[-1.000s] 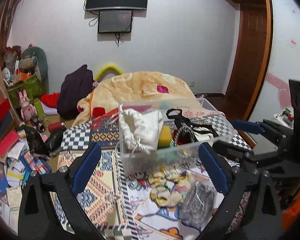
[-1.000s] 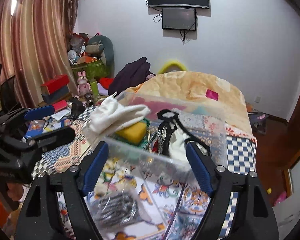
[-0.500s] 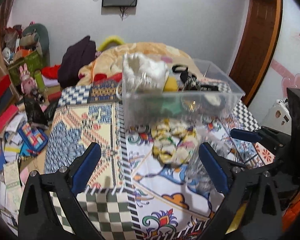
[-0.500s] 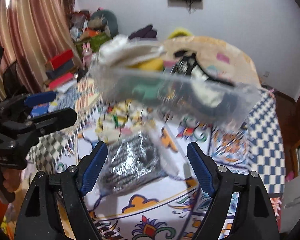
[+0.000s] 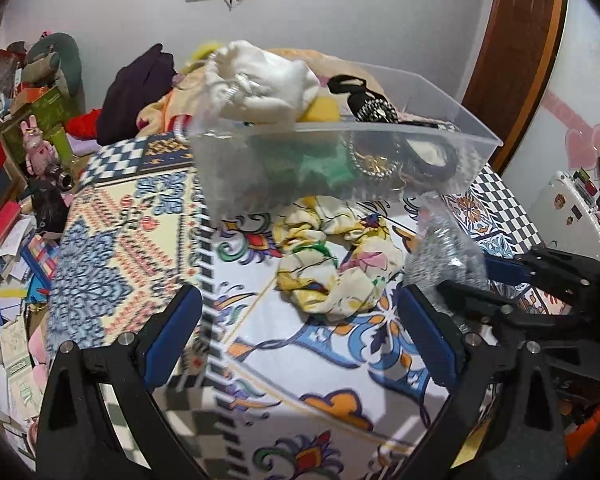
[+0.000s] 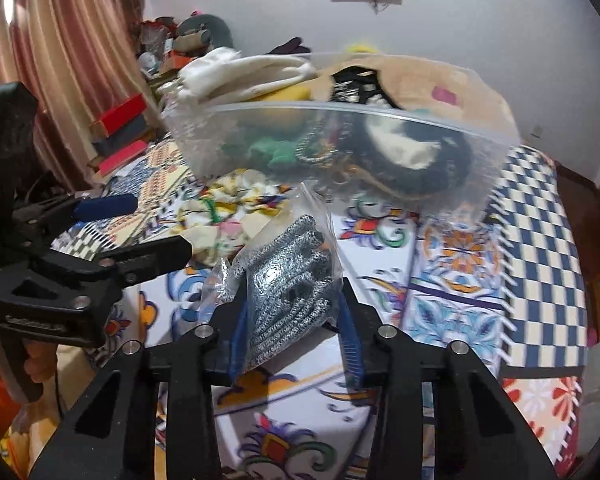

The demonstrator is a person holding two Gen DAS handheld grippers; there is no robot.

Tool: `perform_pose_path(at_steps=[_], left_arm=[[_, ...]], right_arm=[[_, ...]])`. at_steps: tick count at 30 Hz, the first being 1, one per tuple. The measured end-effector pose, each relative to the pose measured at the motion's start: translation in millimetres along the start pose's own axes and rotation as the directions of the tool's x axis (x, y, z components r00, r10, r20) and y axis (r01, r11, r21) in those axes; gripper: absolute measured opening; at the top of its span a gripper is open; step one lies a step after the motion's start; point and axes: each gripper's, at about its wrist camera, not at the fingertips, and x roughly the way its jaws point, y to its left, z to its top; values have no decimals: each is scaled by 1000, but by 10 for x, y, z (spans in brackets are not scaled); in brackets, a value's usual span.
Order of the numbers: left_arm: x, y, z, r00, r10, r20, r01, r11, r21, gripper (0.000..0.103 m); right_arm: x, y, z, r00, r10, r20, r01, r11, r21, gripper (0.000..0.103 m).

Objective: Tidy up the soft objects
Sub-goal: 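Grasp the floral scrunchie with the left gripper while the right gripper grasps the scrubber bag, then drop the scrunchie and scrubber bag into the clear box and open both grippers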

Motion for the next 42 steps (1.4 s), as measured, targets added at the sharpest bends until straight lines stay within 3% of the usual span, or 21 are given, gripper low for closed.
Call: perform_pose_path(at_steps=[5, 13, 15, 18, 30, 35, 42], left_arm=[[210, -60, 69, 1000, -4, -15, 4, 1000, -12, 98], [307, -259, 87, 1000, 12, 3, -12, 998, 56, 63], [289, -309, 74, 1000, 0, 6, -1, 997, 83, 44], [251, -359, 66, 1000, -29, -2, 29, 995, 93, 29], [-421, -377, 194, 987, -85, 135, 70, 991, 113, 26], [-689, -396, 368, 971, -117, 211, 96, 990, 107, 26], [-821, -430, 726, 947, -102, 304, 77, 993, 93, 26]], right_arm=[[-137, -181, -35, 999, -39, 21, 38, 998, 54, 32], [-296, -328, -46, 996, -69, 57, 63, 991, 116, 31], [-332, -345, -20, 995, -76, 70, 67, 991, 119, 31], [-390, -342, 20, 993, -79, 88, 68, 991, 117, 31], [-628, -321, 280, 978, -94, 185, 78, 993, 93, 31], [-734, -339, 458, 964, -105, 244, 87, 993, 84, 31], [-829, -360, 690, 940, -131, 314, 114, 991, 71, 31]])
